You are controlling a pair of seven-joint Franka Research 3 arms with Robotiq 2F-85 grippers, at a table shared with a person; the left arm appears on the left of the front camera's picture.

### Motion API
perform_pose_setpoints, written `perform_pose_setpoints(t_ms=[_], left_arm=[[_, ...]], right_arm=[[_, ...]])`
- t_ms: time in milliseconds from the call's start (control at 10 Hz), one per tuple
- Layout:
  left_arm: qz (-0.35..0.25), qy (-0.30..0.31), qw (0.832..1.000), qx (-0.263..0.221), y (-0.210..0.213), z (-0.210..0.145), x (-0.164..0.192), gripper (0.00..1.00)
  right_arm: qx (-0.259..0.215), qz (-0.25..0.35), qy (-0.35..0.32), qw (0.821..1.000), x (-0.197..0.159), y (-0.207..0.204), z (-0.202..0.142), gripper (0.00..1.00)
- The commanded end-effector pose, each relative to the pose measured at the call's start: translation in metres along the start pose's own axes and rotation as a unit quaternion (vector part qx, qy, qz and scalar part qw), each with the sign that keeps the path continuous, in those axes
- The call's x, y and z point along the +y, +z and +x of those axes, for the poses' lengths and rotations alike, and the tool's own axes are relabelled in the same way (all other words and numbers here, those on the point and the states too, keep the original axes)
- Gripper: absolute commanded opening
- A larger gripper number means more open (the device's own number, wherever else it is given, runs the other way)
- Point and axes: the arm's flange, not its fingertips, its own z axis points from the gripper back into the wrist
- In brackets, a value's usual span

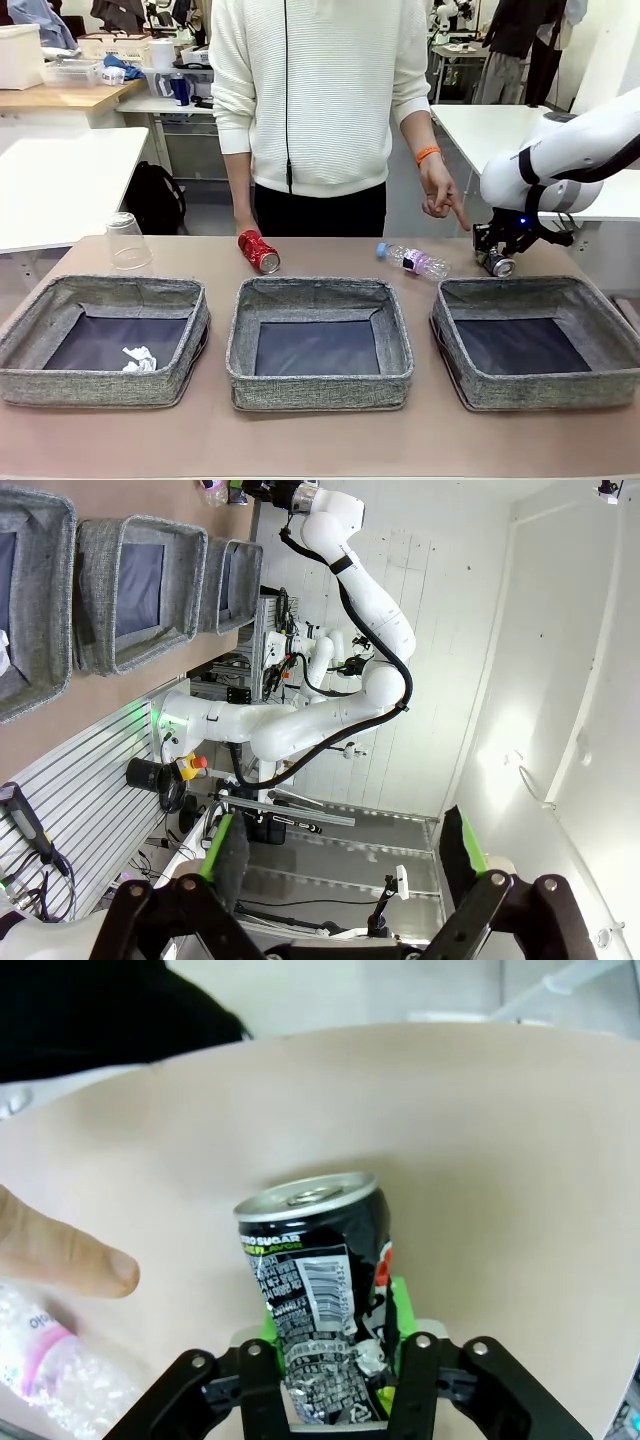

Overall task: Sort the waste into the appropriate baskets.
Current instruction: Pick up the waste item pointed out by the person.

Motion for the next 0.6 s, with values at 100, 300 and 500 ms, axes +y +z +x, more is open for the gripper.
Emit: perform_pose_setpoints(t_ms=[100,300,500], left_arm=[[-0.007,-0.007,1.0,0.004,0.0005,-0.0013,-0.0026,1.0],[-0.007,-0.007,1.0,0.004,0.0005,-0.0013,-0.0026,1.0],[-0.007,-0.007,1.0,0.004,0.0005,-0.0013,-0.0026,1.0]], right_arm=[[-0.002,-0.009,0.007,1.0,0.0018,-0.0018,0.005,0.0],[-0.002,-0.011,0.006,1.0,0.0015,-0.0022,0.0047,0.0],[-0.006,-0.01,-0.002,1.0,-0.0002,0.002,0.0031,0.0]])
